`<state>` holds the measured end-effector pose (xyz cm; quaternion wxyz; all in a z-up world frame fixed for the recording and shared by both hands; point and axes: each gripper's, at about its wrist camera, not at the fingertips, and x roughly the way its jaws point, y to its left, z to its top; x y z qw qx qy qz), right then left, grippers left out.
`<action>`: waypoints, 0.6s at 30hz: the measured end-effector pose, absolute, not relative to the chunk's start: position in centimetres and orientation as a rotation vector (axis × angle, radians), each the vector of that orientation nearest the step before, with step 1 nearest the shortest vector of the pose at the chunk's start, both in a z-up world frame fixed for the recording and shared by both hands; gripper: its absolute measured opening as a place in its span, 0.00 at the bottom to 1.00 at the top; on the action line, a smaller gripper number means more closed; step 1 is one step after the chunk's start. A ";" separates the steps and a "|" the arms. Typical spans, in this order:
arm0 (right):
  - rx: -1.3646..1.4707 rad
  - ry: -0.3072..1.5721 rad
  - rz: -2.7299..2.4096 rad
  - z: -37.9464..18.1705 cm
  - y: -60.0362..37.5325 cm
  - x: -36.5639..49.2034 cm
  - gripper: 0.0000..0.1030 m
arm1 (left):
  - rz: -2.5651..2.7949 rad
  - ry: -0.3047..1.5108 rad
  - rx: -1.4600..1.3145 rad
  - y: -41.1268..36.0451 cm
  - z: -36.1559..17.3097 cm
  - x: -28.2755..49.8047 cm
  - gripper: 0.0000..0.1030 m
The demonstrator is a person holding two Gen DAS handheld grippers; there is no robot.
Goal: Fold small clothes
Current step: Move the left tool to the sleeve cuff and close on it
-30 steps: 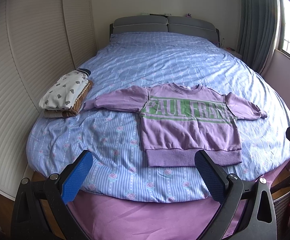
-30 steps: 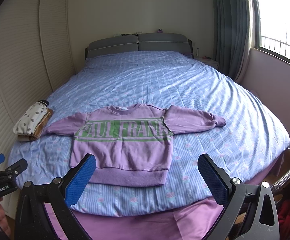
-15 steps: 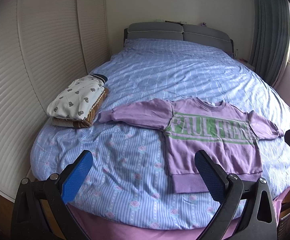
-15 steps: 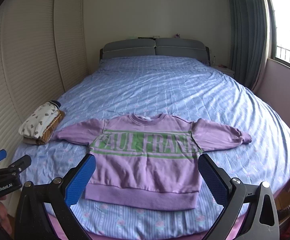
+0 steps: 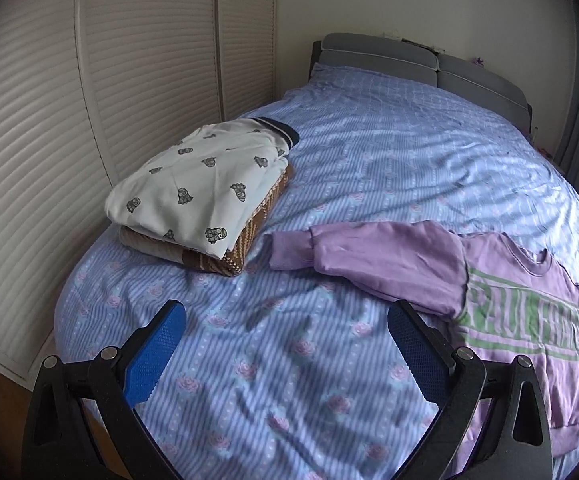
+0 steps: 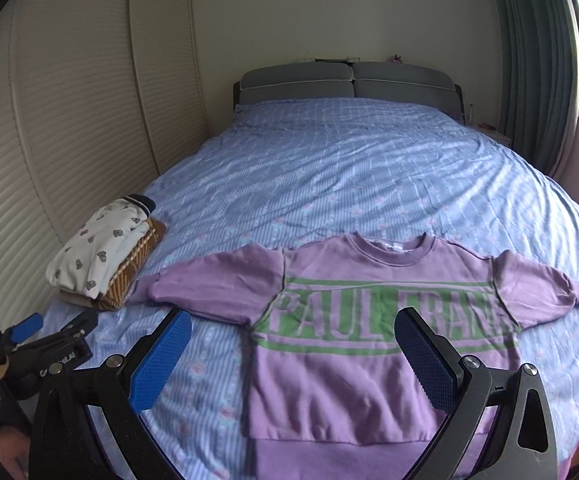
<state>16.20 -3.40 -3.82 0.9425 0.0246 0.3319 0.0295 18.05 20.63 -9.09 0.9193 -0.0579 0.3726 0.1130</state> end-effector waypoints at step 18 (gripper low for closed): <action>0.016 0.767 0.055 -9.3 1.6 23.5 1.00 | 0.254 0.868 -0.384 26.8 -19.8 28.7 0.62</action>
